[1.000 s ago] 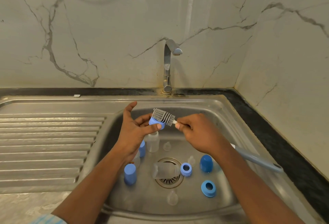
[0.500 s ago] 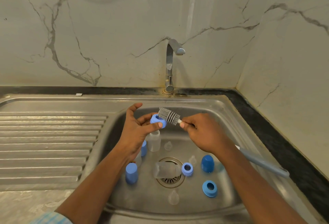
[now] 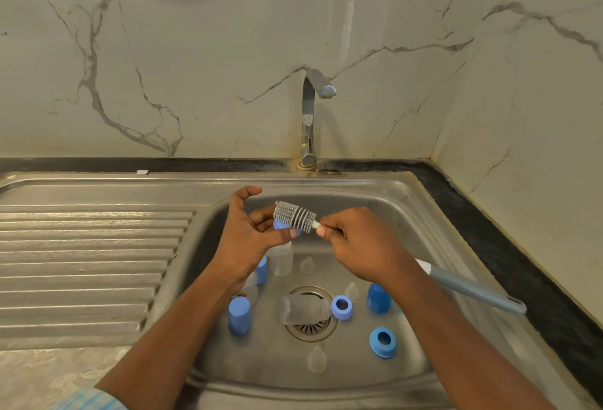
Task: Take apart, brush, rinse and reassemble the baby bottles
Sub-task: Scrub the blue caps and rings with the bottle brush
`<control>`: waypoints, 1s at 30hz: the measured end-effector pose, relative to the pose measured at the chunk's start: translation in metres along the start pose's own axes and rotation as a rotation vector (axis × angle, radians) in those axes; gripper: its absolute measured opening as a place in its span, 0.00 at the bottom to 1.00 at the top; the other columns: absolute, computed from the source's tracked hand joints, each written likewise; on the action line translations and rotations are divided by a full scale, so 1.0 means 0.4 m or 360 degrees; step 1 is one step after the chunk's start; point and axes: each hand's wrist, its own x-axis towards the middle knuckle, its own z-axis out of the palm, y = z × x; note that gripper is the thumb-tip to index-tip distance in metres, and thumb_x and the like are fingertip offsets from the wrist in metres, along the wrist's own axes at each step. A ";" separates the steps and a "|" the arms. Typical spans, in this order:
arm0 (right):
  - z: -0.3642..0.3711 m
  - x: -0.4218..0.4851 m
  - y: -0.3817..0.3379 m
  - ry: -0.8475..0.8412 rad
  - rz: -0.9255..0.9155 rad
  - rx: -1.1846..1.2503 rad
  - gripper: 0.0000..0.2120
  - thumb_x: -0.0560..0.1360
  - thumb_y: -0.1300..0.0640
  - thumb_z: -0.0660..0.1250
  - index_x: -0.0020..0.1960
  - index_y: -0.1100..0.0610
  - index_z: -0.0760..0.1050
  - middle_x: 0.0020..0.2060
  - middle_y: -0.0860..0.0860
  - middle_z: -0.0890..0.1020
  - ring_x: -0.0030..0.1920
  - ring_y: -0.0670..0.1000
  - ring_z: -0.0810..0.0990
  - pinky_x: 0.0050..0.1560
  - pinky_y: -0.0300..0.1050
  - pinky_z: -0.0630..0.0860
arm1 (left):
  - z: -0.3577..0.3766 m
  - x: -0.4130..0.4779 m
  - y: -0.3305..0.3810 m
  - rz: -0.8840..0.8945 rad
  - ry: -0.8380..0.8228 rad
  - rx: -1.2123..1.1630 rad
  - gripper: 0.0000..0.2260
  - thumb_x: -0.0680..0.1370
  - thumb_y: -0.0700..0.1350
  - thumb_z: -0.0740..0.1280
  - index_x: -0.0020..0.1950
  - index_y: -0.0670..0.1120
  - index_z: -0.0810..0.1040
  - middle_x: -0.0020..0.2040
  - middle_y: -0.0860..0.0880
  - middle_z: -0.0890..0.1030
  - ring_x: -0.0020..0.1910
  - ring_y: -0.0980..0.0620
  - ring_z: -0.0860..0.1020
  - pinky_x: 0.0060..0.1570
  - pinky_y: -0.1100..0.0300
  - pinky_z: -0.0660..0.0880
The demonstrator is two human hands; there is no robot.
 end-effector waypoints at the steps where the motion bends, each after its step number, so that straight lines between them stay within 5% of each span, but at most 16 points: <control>1: 0.000 0.005 0.004 0.0049 0.0034 -0.0038 0.17 0.82 0.51 0.60 0.33 0.49 0.71 0.27 0.48 0.72 0.29 0.48 0.70 0.31 0.45 0.64 | 0.007 -0.004 -0.001 0.0010 -0.0028 0.0017 0.34 0.67 0.25 0.74 0.63 0.51 0.66 0.47 0.45 0.86 0.47 0.49 0.85 0.48 0.59 0.82; 3: 0.000 0.010 0.013 0.0113 0.0082 -0.0110 0.19 0.82 0.51 0.60 0.31 0.49 0.66 0.27 0.48 0.71 0.30 0.48 0.70 0.30 0.45 0.62 | 0.019 -0.009 -0.003 0.0016 -0.0069 0.0048 0.34 0.67 0.25 0.74 0.63 0.50 0.65 0.46 0.46 0.87 0.47 0.49 0.85 0.47 0.60 0.82; 9: -0.001 -0.001 -0.002 -0.0013 -0.0032 0.0040 0.15 0.81 0.52 0.61 0.35 0.50 0.71 0.27 0.49 0.73 0.29 0.48 0.69 0.32 0.46 0.64 | -0.011 0.006 -0.002 0.0015 0.0095 -0.0067 0.32 0.68 0.25 0.73 0.60 0.53 0.66 0.51 0.43 0.85 0.48 0.49 0.85 0.45 0.62 0.81; 15: 0.000 0.023 0.069 0.0128 0.0258 -0.0205 0.12 0.81 0.51 0.60 0.41 0.51 0.75 0.29 0.47 0.73 0.32 0.52 0.73 0.32 0.45 0.63 | 0.029 -0.009 -0.013 -0.0008 -0.0040 0.0032 0.30 0.71 0.29 0.74 0.62 0.52 0.66 0.49 0.47 0.86 0.47 0.52 0.85 0.46 0.64 0.80; 24: -0.010 0.017 0.132 0.0094 0.0424 0.0009 0.21 0.81 0.52 0.61 0.30 0.51 0.65 0.26 0.49 0.70 0.28 0.49 0.68 0.29 0.43 0.59 | 0.027 -0.005 -0.077 -0.0027 -0.0365 0.1116 0.18 0.74 0.43 0.72 0.64 0.50 0.77 0.60 0.51 0.80 0.54 0.56 0.80 0.56 0.63 0.76; 27: -0.013 0.013 0.143 0.0139 0.0481 0.0013 0.22 0.81 0.51 0.62 0.29 0.51 0.64 0.26 0.49 0.70 0.28 0.49 0.68 0.29 0.43 0.58 | 0.056 0.004 -0.090 0.0068 -0.0374 0.1293 0.16 0.75 0.46 0.74 0.62 0.50 0.78 0.54 0.56 0.80 0.49 0.59 0.78 0.47 0.74 0.70; 30: -0.010 0.014 0.154 0.0191 0.0545 0.0015 0.21 0.81 0.51 0.62 0.30 0.52 0.65 0.27 0.49 0.71 0.28 0.49 0.68 0.28 0.43 0.58 | 0.096 0.044 -0.121 0.0076 -0.0427 0.1387 0.22 0.74 0.46 0.76 0.65 0.47 0.76 0.53 0.54 0.78 0.49 0.55 0.77 0.45 0.70 0.69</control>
